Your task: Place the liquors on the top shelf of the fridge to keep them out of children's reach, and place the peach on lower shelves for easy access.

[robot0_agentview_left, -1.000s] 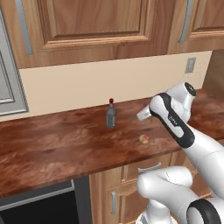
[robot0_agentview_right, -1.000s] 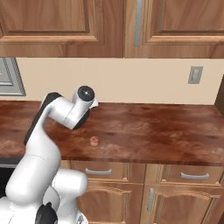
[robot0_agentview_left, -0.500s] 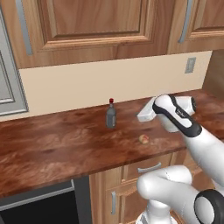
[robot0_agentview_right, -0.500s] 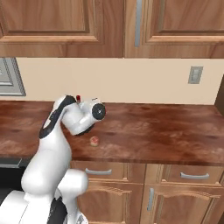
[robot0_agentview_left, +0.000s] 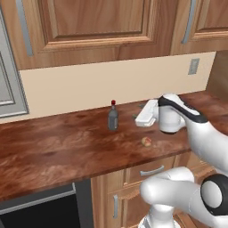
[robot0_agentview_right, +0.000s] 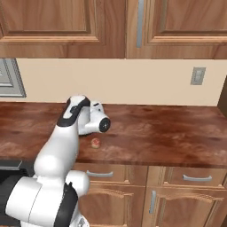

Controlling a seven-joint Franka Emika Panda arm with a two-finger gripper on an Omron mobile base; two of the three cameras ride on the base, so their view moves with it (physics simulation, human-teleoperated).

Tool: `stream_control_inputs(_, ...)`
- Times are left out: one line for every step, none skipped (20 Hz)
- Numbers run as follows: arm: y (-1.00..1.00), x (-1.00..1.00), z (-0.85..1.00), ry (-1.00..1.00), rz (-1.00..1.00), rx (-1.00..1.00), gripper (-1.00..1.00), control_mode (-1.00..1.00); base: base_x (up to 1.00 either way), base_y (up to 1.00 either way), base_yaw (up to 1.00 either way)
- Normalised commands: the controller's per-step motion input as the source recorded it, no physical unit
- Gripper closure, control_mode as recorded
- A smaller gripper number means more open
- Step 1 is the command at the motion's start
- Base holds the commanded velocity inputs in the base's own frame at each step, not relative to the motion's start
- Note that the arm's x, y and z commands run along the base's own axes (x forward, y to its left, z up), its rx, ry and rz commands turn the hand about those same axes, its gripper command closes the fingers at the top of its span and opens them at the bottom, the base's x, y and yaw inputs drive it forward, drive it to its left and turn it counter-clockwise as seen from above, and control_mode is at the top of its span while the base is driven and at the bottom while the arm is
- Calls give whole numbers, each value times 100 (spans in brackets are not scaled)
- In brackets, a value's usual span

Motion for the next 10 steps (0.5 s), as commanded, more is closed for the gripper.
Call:
stream_control_inputs(21, 23, 0, 0, 7, 2, -100, -100, 0, 0, 0)
stream_control_inputs(19, 28, 0, 0, 6, 2, -100, -100, 0, 0, 0)
stream_control_inputs(20, 29, 0, 0, 5, 2, -100, -100, 0, 0, 0)
stream_control_inputs(24, 31, 0, 0, 5, 2, -100, -100, 0, 0, 0)
stream_control_inputs(25, 34, 0, 0, 5, 1, -100, -100, 0, 0, 0)
stream_control_inputs(20, 39, 0, 0, 4, 2, -100, -100, 0, 0, 0)
stream_control_inputs(14, 40, 0, 0, 3, 2, -100, -100, 0, 0, 0)
stream_control_inputs(6, 44, 0, 0, 0, 0, -100, -100, 0, 0, 0)
stream_control_inputs(6, 49, 0, 0, 0, 0, -100, -100, 0, 0, 0)
stream_control_inputs(8, 48, -3, 0, 0, 0, -100, -100, 0, 0, 0)
